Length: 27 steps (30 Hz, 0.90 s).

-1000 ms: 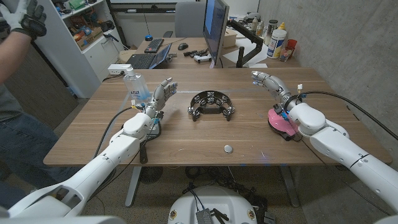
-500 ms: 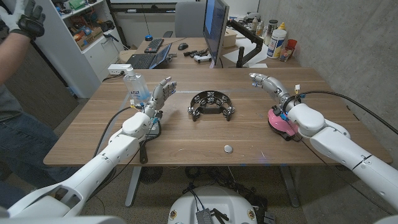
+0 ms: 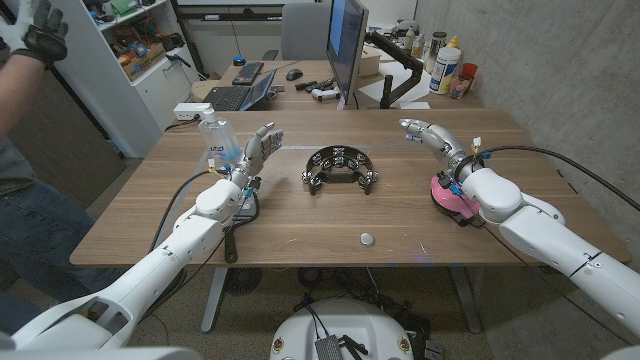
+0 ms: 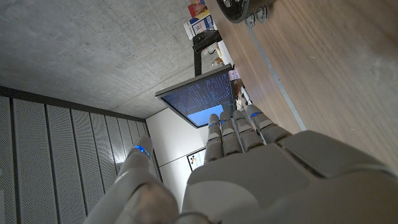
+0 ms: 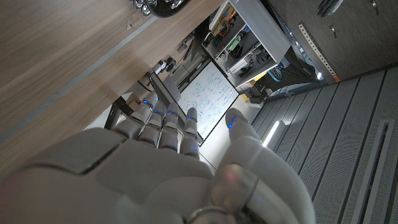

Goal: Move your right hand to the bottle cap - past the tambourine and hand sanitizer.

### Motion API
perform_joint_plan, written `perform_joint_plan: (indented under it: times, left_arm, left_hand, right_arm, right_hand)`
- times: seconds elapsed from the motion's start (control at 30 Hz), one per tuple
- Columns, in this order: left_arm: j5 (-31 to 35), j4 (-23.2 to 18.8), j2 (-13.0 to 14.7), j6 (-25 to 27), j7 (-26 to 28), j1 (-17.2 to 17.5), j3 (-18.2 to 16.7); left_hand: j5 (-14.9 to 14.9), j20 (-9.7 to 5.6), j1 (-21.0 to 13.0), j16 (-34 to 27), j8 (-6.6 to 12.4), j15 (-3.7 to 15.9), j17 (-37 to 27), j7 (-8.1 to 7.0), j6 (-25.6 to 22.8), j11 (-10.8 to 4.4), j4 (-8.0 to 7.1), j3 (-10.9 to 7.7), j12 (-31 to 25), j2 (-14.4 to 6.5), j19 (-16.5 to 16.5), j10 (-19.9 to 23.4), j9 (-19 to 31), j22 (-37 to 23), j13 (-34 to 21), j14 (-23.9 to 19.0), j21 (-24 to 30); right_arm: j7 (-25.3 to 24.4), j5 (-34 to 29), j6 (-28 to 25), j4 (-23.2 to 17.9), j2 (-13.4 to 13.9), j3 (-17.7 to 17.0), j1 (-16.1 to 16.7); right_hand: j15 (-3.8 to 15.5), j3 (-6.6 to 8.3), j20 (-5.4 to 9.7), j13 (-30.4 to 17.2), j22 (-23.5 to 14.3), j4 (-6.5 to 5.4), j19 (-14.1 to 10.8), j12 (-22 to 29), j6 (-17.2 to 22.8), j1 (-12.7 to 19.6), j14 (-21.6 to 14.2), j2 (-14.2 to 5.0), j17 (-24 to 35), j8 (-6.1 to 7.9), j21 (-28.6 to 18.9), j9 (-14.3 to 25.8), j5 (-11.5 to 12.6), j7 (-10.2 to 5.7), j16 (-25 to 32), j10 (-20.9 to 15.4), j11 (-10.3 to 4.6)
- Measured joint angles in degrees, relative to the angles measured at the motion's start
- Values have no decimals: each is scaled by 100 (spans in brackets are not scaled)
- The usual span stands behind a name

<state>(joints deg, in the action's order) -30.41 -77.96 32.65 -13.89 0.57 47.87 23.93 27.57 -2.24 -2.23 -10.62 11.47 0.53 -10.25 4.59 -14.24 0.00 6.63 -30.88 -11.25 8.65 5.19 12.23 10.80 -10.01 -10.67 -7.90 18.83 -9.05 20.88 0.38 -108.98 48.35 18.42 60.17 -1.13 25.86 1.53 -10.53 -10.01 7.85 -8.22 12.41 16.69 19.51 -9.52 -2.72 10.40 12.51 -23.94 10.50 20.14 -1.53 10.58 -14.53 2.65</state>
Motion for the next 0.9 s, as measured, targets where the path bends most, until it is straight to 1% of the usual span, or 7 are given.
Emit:
perform_joint_plan:
  times: [0.17,0.4,0.5,0.63,0.77,0.83,0.9]
  left_arm:
    - [12,-5,1,0,6,-5,1]
    - [51,-5,3,2,12,-13,28]
    - [68,-5,5,16,13,-22,43]
    - [94,-4,7,29,15,-28,59]
    - [113,-4,10,40,18,-33,74]
    - [128,-4,11,52,23,-39,82]
    - [137,-4,12,59,27,-42,88]
  left_hand:
    - [22,0,0,0,0,0,0,0,0,0,24,24,0,0,0,0,0,0,0,0,-44]
    - [21,0,0,0,0,0,0,0,0,0,24,24,0,0,0,0,0,0,0,0,-44]
    - [21,0,0,0,0,0,0,0,0,0,24,24,0,0,0,0,0,1,0,0,-44]
    - [21,0,0,0,0,0,0,0,0,0,24,24,0,0,0,0,-1,1,0,0,-68]
    - [21,0,0,0,0,0,0,0,0,0,1,48,0,0,0,0,0,1,0,0,-83]
    - [21,0,0,0,0,0,0,0,0,0,1,48,0,0,0,0,-1,1,0,0,-83]
    - [21,0,0,0,0,0,0,0,0,0,1,48,0,0,-1,0,-1,1,0,0,-83]
  right_arm:
    - [-23,-64,-20,-46,0,15,12]
    - [-44,-184,-62,-137,0,89,26]
    - [-45,-224,-69,-160,0,111,31]
    - [-26,-254,-60,-160,-1,134,37]
    - [2,-297,-13,-160,-1,146,43]
    - [12,-333,17,-160,2,157,48]
    - [14,-362,31,-160,8,161,51]
  right_hand:
    - [-31,16,-20,0,0,31,20,0,32,-1,31,-1,0,0,22,0,0,-31,0,0,0]
    - [-31,16,-20,0,0,30,20,0,32,30,31,30,-21,0,44,0,23,-32,0,0,1]
    - [-31,7,-22,0,0,39,17,0,53,30,31,30,-28,-27,44,0,23,-53,0,0,1]
    - [-9,16,-92,0,1,78,-59,0,59,76,9,76,-28,-27,44,0,23,-65,0,0,1]
    - [-8,16,-60,1,1,78,-107,0,19,74,8,74,-28,-27,44,0,23,-105,0,0,1]
    - [22,16,-20,0,1,78,-148,0,19,97,-22,52,-28,-27,44,0,23,-105,0,0,1]
    - [22,17,20,0,1,78,-187,0,42,127,-22,83,-28,-51,44,0,23,-127,0,0,1]
